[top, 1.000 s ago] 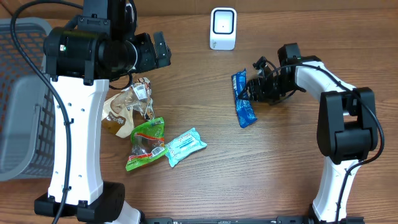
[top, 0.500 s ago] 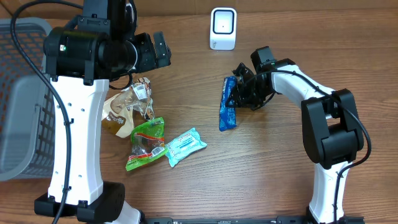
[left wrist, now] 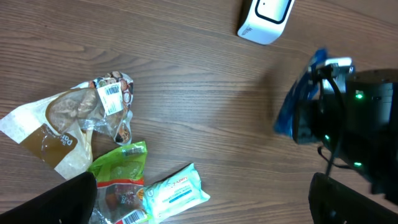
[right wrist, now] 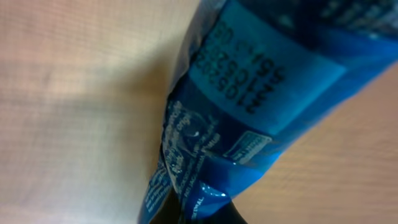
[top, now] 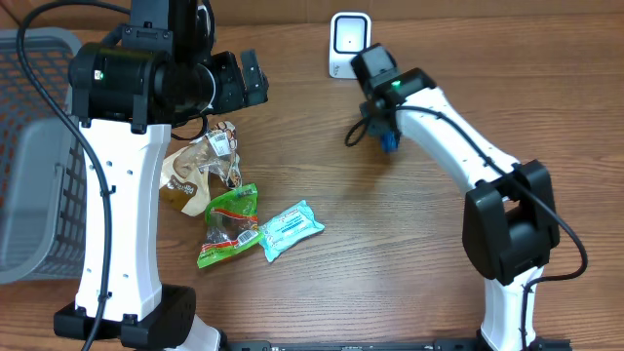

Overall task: Scan the item barcode
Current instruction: 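Carry the blue bag to the white scanner and hold it over the window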

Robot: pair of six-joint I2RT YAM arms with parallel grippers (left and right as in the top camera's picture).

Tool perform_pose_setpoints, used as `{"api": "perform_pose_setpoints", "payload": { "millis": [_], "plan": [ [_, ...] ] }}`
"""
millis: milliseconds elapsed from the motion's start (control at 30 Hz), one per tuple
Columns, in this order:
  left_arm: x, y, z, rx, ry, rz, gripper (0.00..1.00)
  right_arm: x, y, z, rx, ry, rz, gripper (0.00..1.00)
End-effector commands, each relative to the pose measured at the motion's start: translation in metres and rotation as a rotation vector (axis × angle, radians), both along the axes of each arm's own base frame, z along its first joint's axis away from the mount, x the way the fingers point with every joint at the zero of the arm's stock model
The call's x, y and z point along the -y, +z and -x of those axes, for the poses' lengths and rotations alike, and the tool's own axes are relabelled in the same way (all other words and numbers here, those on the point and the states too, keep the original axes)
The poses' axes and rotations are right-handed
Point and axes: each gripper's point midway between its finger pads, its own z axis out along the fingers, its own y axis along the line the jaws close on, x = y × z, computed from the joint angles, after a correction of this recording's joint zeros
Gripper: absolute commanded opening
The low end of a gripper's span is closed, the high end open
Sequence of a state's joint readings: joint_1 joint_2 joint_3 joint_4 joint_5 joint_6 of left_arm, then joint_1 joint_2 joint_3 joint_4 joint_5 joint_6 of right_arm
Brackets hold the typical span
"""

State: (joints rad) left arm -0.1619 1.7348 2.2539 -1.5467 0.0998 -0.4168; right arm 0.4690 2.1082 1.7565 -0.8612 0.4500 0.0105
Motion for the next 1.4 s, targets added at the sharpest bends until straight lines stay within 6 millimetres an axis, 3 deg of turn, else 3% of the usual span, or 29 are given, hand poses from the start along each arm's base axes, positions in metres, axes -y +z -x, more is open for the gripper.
{"api": "perform_pose_setpoints", "payload": {
  "millis": [0,167,267,467,567,700,867,1167,1367],
  "plan": [
    [0.0,0.0,-0.002,0.004,0.003,-0.004,1.0,0.019,0.072,-0.036,0.254,0.051,0.3,0.04],
    [0.0,0.0,-0.002,0.004,0.003,-0.004,1.0,0.006,0.121,-0.075,0.469,0.128,0.374,0.04],
    [0.0,0.0,-0.002,0.004,0.003,-0.004,1.0,0.001,0.14,-0.09,0.548,0.171,0.417,0.04],
    [0.0,0.0,-0.002,0.004,0.003,-0.004,1.0,-0.012,0.146,-0.111,0.613,0.289,0.487,0.04],
    [0.0,0.0,-0.002,0.004,0.003,-0.004,1.0,-0.014,0.134,-0.121,0.608,0.329,0.553,0.04],
    [0.0,0.0,-0.002,0.004,0.003,-0.004,1.0,-0.015,0.09,-0.136,0.531,0.437,0.697,0.04],
    [0.0,0.0,-0.002,0.004,0.003,-0.004,1.0,-0.025,0.061,-0.145,0.517,0.508,0.727,0.04],
    [0.0,0.0,-0.002,0.004,0.003,-0.004,1.0,-0.024,0.062,-0.15,0.544,0.5,0.716,0.04],
    [0.0,0.0,-0.002,0.004,0.003,-0.004,1.0,-0.011,0.038,-0.156,0.506,0.505,0.716,0.04]
  ]
}}
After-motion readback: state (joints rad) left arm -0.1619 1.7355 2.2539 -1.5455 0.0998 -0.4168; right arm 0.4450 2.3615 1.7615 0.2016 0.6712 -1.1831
